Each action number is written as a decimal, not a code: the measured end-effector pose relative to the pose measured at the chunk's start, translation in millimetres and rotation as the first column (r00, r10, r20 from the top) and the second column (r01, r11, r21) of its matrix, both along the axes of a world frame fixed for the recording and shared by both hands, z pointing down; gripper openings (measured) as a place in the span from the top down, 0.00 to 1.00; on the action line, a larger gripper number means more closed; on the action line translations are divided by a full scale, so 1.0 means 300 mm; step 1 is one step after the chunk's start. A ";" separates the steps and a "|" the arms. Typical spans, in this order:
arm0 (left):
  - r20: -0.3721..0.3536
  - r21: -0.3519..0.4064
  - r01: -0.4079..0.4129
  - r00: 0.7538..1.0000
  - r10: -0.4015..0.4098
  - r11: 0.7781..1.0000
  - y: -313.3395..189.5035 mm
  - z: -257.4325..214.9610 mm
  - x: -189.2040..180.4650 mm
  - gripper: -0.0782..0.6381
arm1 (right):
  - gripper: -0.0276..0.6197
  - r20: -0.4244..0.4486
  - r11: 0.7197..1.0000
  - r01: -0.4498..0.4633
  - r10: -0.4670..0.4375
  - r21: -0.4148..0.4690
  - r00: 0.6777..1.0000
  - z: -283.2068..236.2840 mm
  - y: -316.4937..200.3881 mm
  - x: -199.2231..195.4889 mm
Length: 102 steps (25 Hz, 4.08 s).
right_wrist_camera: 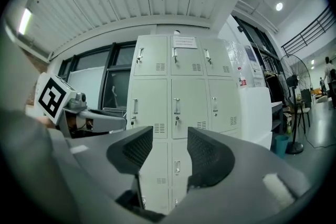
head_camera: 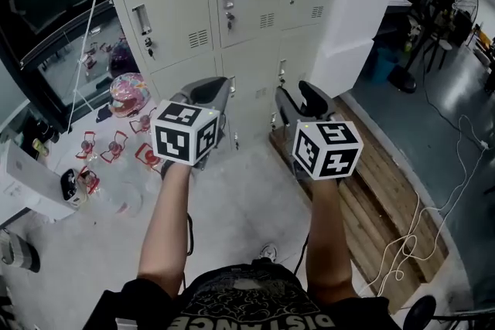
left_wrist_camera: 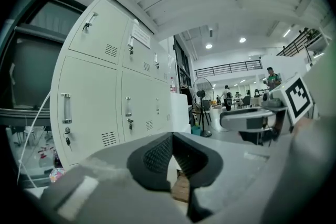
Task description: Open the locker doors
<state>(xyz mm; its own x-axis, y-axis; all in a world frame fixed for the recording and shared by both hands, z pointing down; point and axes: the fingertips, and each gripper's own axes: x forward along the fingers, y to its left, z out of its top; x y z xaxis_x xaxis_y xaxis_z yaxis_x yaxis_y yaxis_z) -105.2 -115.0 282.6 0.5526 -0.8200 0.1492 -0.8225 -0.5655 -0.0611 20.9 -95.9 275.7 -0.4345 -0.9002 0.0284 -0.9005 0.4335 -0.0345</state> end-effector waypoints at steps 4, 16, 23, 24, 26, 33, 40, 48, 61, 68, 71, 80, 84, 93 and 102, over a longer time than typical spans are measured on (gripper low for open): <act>0.042 0.007 0.026 0.999 -0.026 1.000 -0.055 0.021 0.061 0.89 | 0.63 0.003 1.000 0.010 -0.010 -0.008 1.000 0.014 -0.062 0.064; -0.036 -0.034 0.124 0.991 -0.125 0.992 -0.145 0.037 0.123 0.89 | 0.60 -0.007 0.996 0.086 -0.086 -0.016 0.996 0.024 -0.191 0.163; 0.017 -0.014 0.189 0.982 -0.188 0.982 -0.173 0.041 0.122 0.89 | 0.60 -0.008 0.985 0.170 -0.170 -0.022 0.985 0.049 -0.243 0.143; 0.023 -0.013 0.198 0.980 -0.198 0.980 -0.176 0.043 0.115 0.89 | 0.60 -0.008 0.983 0.180 -0.180 -0.023 0.984 0.054 -0.250 0.135; 0.033 -0.008 0.216 0.976 -0.216 0.976 -0.182 0.041 0.101 0.89 | 0.60 -0.007 0.980 0.199 -0.199 -0.024 0.980 0.057 -0.264 0.119; 0.033 0.002 0.253 0.967 -0.253 0.967 -0.215 0.023 0.052 0.89 | 0.60 -0.009 0.968 0.249 -0.249 -0.027 0.968 0.068 -0.320 0.056; 0.024 0.009 0.300 0.953 -0.300 0.954 -0.293 0.014 -0.033 0.89 | 0.60 -0.015 0.958 0.286 -0.286 -0.026 0.958 0.063 -0.412 -0.008; 0.011 -0.007 0.323 0.946 -0.323 0.946 -0.490 0.052 -0.126 0.89 | 0.60 -0.024 0.952 0.304 -0.305 -0.025 0.952 0.060 -0.617 -0.094; 0.023 -0.007 0.330 0.944 -0.330 0.944 -0.813 0.035 -0.293 0.89 | 0.60 -0.036 0.944 0.329 -0.330 -0.021 0.943 0.020 -0.943 -0.294; 0.037 -0.004 0.319 0.947 -0.318 0.948 -0.916 0.030 -0.361 0.89 | 0.60 -0.036 0.939 0.344 -0.344 -0.014 0.938 -0.012 -1.062 -0.398; 0.037 -0.003 0.309 0.950 -0.309 0.951 -0.945 0.030 -0.376 0.89 | 0.60 -0.046 0.935 0.354 -0.354 -0.011 0.934 -0.025 -1.101 -0.442; 0.048 -0.003 0.277 0.960 -0.277 0.961 -1.003 0.036 -0.397 0.89 | 0.60 -0.066 0.931 0.366 -0.365 -0.003 0.929 -0.046 -1.189 -0.531; 0.053 0.002 0.261 0.964 -0.261 0.965 -1.016 0.032 -0.391 0.89 | 0.60 -0.073 0.930 0.366 -0.365 0.006 0.928 -0.064 -1.218 -0.556; 0.057 0.012 0.258 0.964 -0.259 0.966 -1.033 0.033 -0.407 0.89 | 0.60 -0.058 0.923 0.382 -0.380 0.035 0.923 -0.089 -1.253 -0.587; 0.054 0.010 0.244 0.968 -0.245 0.970 -1.039 0.040 -0.394 0.89 | 0.60 -0.039 0.911 0.410 -0.409 0.042 0.912 -0.096 -1.254 -0.606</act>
<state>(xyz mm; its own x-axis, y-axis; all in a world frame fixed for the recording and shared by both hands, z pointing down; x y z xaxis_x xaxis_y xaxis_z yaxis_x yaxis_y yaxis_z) -223.5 -426.6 294.5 0.3265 -0.9297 0.1706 -0.9312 -0.3473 -0.1110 -160.9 -471.9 246.9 -0.7648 -0.6442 0.0078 -0.6440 0.7648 0.0190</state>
